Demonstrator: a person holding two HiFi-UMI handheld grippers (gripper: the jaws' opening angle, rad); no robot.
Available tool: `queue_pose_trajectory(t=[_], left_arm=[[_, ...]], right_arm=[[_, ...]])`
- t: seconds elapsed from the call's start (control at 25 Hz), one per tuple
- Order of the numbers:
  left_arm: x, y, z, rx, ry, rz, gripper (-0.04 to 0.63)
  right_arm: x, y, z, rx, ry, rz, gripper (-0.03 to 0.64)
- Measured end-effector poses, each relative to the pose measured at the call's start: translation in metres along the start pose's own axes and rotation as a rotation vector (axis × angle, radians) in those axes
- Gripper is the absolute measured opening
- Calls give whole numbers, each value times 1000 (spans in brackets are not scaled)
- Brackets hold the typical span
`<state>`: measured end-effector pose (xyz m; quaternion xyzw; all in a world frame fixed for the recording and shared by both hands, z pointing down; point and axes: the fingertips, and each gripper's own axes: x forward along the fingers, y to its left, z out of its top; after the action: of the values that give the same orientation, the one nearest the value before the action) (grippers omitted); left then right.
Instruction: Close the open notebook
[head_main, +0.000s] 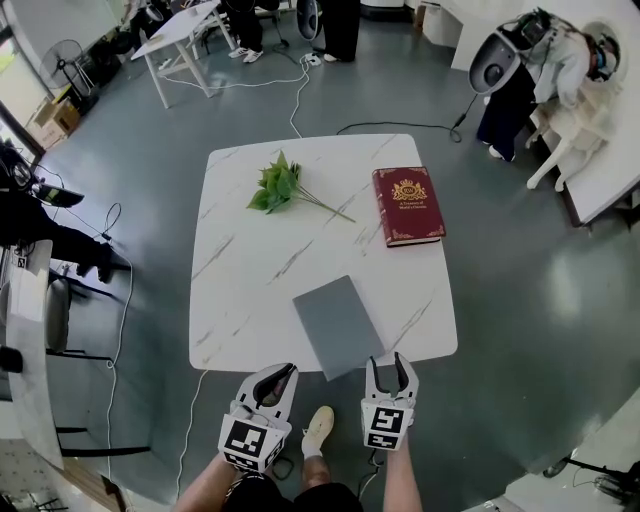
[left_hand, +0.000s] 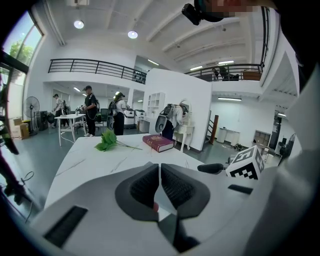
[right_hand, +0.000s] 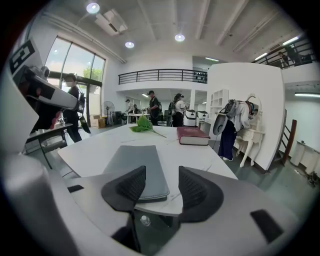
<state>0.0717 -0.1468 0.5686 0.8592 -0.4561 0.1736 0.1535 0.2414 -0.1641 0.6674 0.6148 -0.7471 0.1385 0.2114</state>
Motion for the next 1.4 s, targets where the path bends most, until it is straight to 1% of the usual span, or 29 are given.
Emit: queue_pose_trajectory(t=[0.16,0.28,0.52,0.72,0.8,0.92,1.04,1.4], left_arm=[[-17,0,22,18,-40,10,34],[-33,-2,43,34,-75,15,34],[-75,-3,87,62,-162,33,34],[-114,2,112,89,-214,56,34],[-128,5,122,99,-233,67,34],[-147,9,130,111,-255,79,34],[-164,13,136,120,-280,90,34],[-218,23,135,120,-342,132,34]], right_arm=[[-18,4,30,-11,-45,4,218],[-36,9,57,0,-81,18,204],[-76,22,110,-16,-164,16,187],[-110,43,154,-31,-239,39,162],[-123,51,170,-30,-264,48,141],[-138,64,188,-31,-299,61,109],[-151,82,202,-55,-335,72,75],[-184,142,229,-125,-404,131,35]])
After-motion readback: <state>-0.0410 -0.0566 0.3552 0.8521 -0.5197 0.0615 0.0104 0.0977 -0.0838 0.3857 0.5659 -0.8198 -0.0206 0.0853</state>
